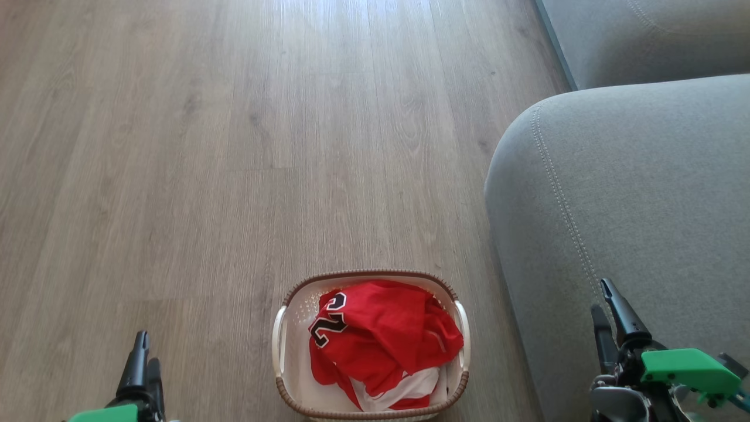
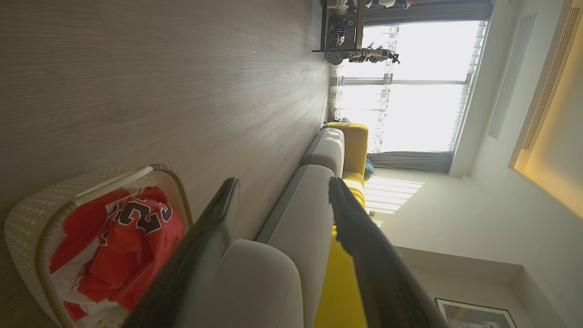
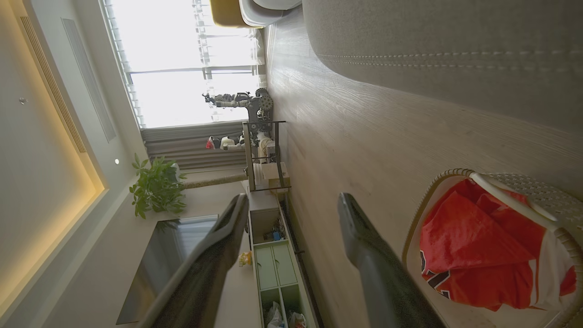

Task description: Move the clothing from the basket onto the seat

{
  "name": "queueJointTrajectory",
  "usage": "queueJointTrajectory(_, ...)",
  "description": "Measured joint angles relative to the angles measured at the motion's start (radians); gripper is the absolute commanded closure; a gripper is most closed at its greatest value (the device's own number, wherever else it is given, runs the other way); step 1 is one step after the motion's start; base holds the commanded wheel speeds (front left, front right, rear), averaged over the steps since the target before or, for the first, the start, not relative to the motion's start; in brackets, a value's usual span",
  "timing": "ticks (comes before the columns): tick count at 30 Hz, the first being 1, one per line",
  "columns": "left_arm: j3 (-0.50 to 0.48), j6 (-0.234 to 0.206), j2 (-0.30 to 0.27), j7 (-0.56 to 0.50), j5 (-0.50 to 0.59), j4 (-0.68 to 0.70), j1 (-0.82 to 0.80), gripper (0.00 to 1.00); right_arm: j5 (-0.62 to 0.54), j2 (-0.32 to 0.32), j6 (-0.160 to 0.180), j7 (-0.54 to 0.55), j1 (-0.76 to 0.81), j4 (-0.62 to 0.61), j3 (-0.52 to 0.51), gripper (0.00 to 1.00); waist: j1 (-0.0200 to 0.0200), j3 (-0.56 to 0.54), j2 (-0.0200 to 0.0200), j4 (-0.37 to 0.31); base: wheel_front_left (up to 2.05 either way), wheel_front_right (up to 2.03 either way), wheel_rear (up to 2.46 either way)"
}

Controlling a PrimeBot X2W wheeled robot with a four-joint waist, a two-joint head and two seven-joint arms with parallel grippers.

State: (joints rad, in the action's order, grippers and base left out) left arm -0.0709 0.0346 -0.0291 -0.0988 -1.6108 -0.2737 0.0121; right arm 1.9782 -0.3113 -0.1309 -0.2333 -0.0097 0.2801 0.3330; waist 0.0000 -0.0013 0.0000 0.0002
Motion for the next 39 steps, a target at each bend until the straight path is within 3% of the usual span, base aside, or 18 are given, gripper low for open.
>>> queueJointTrajectory(17, 0.030, -0.017, 0.000, 0.048, 0.093, 0.053, 0.000, 0.00, -0.155, 0.035, 0.000, 0.000, -0.003, -0.016, -0.045, 0.00, 0.0000, -0.007, 0.0000, 0.004, 0.00, 0.00, 0.00)
queueJointTrajectory(39, 0.069, -0.044, 0.000, 0.112, 0.436, 0.113, 0.002, 0.00, -0.538, 0.087, 0.000, 0.000, -0.002, -0.091, -0.108, 0.00, 0.0000, -0.017, 0.0000, 0.013, 0.00, 0.00, 0.00)
